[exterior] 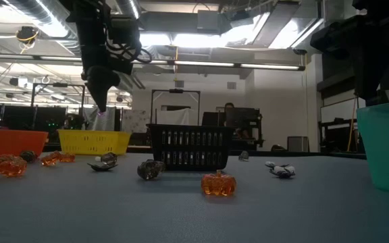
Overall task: Sort Halloween decoration
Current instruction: Put the violet witch hat toy into the top yellow bin, then put the white bone toy into the green bin
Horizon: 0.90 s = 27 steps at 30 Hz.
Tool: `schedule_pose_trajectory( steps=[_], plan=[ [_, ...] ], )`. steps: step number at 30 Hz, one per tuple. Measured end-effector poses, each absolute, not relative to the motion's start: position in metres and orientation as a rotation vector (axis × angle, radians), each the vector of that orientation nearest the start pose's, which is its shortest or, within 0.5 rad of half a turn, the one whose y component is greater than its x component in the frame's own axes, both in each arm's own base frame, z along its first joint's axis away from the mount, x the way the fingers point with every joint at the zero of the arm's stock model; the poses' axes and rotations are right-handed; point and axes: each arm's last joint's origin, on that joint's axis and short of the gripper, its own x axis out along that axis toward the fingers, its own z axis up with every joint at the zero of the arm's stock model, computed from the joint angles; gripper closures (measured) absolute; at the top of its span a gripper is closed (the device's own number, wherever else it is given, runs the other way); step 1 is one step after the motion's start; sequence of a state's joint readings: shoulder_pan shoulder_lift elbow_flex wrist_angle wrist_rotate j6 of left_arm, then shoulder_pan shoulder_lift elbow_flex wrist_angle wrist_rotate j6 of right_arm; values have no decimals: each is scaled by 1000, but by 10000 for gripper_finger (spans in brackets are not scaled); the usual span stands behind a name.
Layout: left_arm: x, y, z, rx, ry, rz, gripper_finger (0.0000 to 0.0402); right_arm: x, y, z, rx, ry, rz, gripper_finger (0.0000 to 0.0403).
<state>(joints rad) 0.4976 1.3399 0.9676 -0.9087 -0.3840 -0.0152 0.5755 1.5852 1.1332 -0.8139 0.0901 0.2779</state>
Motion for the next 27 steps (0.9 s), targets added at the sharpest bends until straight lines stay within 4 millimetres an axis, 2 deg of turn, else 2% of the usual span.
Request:
schedule_pose_trajectory(
  steps=[8, 12, 15, 21, 27],
  plan=[
    [203, 122, 237, -87, 1310, 765, 322, 253, 161, 222, -176, 1245, 247, 237],
    [203, 123, 237, -88, 1309, 765, 309, 253, 160, 223, -181, 1247, 244, 237],
    [203, 123, 237, -88, 1307, 766, 308, 255, 157, 231, -196, 1260, 232, 237],
    [204, 123, 237, -88, 1294, 769, 308, 267, 136, 251, -275, 1239, 89, 237],
    [205, 124, 237, -89, 1284, 772, 307, 282, 100, 251, -336, 1259, 74, 237]
  ],
)
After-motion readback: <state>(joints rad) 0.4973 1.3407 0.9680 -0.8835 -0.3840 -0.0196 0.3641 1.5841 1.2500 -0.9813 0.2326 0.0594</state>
